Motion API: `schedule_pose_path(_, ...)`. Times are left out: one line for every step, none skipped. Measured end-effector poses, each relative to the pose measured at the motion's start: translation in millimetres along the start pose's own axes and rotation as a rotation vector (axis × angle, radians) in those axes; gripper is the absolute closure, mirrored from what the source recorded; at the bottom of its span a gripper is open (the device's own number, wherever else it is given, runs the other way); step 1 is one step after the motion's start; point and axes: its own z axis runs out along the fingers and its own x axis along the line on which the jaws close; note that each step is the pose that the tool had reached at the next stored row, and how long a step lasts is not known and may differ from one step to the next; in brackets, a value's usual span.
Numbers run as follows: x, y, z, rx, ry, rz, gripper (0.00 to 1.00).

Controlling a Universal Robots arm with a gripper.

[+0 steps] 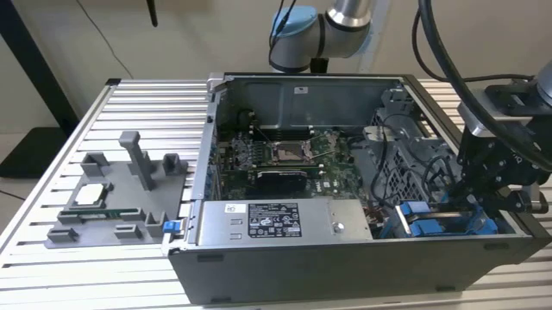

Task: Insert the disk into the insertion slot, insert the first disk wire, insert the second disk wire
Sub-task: 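Insert the first disk wire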

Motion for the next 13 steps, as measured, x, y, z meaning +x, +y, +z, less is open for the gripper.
schedule_pose_path(-0.1,0.2,0.2,-0.0005,-0.0001,0.006,1.0)
schedule_pose_path(-0.3,0.4,0.2,-0.0003,-0.0001,0.012,1.0)
schedule_pose_path(-0.6,0.6,0.3,0.0002,-0.0001,0.017,1.0)
schedule_pose_path(-1.3,0.7,0.5,0.0005,-0.0003,0.02,1.0)
schedule_pose_path(-1.8,0.8,0.6,0.0006,-0.0004,0.021,1.0)
schedule_pose_path(-2.1,0.8,0.7,0.0007,-0.0004,0.021,1.0)
schedule_pose_path(-2.3,0.8,0.9,0.0009,-0.0006,0.021,1.0)
schedule_pose_path(-2.5,0.8,1.0,0.0012,-0.0007,0.021,1.0)
schedule_pose_path(-2.5,0.8,1.1,0.0016,-0.0007,0.021,1.0)
schedule_pose_path(-2.5,0.8,1.2,0.002,-0.0007,0.021,1.0)
schedule_pose_path(-2.5,0.8,1.4,0.0024,-0.0007,0.02,1.0)
schedule_pose_path(-2.5,0.8,1.5,0.0025,-0.0006,0.02,1.0)
schedule_pose_path(-2.5,0.8,1.7,0.0026,-0.0005,0.02,1.0)
